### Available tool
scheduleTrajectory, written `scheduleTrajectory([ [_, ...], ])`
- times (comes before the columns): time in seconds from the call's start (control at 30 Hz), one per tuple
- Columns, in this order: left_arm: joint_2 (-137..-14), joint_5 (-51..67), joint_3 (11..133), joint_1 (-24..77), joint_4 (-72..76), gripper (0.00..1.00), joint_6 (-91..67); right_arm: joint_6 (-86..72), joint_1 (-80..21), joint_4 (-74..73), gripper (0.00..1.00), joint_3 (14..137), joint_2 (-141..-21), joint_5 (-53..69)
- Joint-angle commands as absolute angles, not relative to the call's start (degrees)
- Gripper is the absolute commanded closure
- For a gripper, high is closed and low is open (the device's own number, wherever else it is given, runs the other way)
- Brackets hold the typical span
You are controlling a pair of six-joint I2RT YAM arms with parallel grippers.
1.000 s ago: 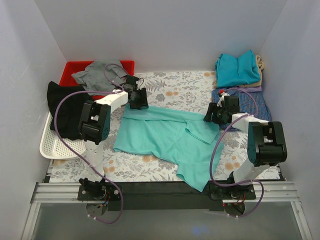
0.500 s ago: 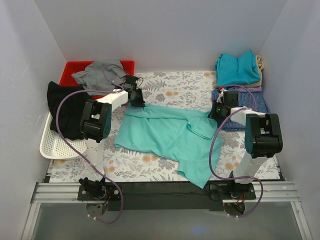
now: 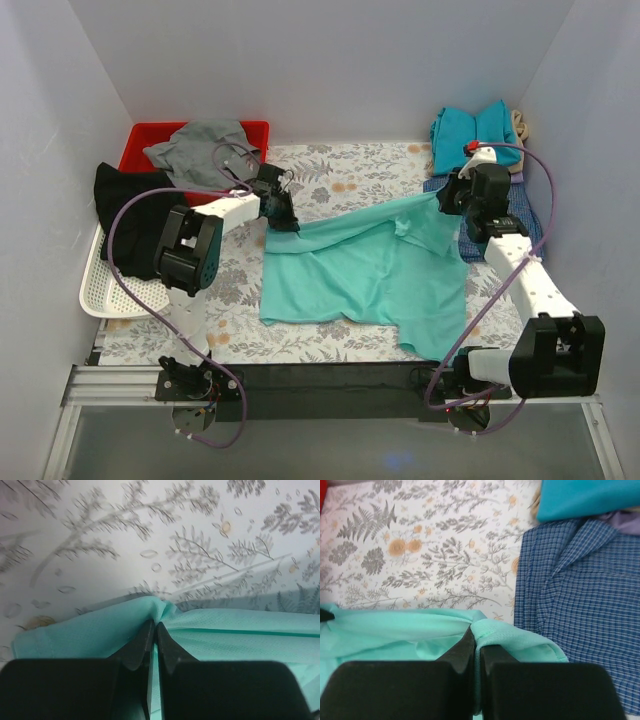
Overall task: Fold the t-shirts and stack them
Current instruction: Fold the tshirt
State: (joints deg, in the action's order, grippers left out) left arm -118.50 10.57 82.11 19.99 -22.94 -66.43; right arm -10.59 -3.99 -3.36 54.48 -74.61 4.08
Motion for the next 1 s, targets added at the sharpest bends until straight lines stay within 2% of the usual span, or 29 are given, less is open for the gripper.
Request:
scheduleTrajectory([
  [0.0, -112.6, 10.6, 78.4, 21.8, -25.8, 1.0, -69.1, -8.1, -3.8, -5.0, 0.99, 53.3, -71.0, -6.8],
  [0.2, -111.4, 3.3, 77.9, 23.3, -24.8, 1.0, -71.9, -6.8, -3.8, -2.7, 0.99, 56.3, -76.0, -5.5],
  [0.4, -116.5, -2.2, 84.9, 23.1, -27.5, 1.0, -69.9, -6.6, -3.7, -1.4, 0.98, 62.4, -87.5, -9.1],
  [0.47, -118.6, -3.3, 87.5, 23.0, -28.1, 0.9, -68.9, -6.2, -3.8, -0.8, 0.74, 63.6, -89.9, -10.6],
  [0.5, -118.9, -4.1, 88.2, 23.0, -28.7, 0.75, -68.7, -5.6, -3.7, -0.5, 0.66, 64.1, -90.5, -10.0],
  [0.53, -119.2, -5.6, 88.7, 23.1, -28.7, 0.68, -68.5, -5.4, -3.8, 1.0, 0.55, 64.3, -90.7, -10.0],
  [0.57, -119.0, -6.3, 89.9, 23.1, -29.1, 0.64, -68.0, -5.4, -3.8, 2.2, 0.47, 63.8, -90.4, -10.2],
  [0.63, -118.1, -9.7, 90.1, 23.1, -29.4, 0.57, -67.1, -4.4, -3.7, 4.1, 0.39, 63.3, -89.0, -10.0],
  [0.7, -116.4, -11.7, 90.1, 23.0, -29.3, 0.55, -65.7, -3.4, -3.7, 6.1, 0.27, 62.9, -88.0, -10.1],
  [0.87, -113.4, -12.8, 90.2, 23.0, -30.4, 0.53, -65.4, -3.8, -3.7, 3.9, 0.26, 63.2, -86.1, -10.9],
  [0.97, -110.0, -10.5, 87.6, 23.0, -28.7, 0.53, -64.6, -5.0, -3.6, 0.4, 0.3, 63.3, -86.5, -7.0],
])
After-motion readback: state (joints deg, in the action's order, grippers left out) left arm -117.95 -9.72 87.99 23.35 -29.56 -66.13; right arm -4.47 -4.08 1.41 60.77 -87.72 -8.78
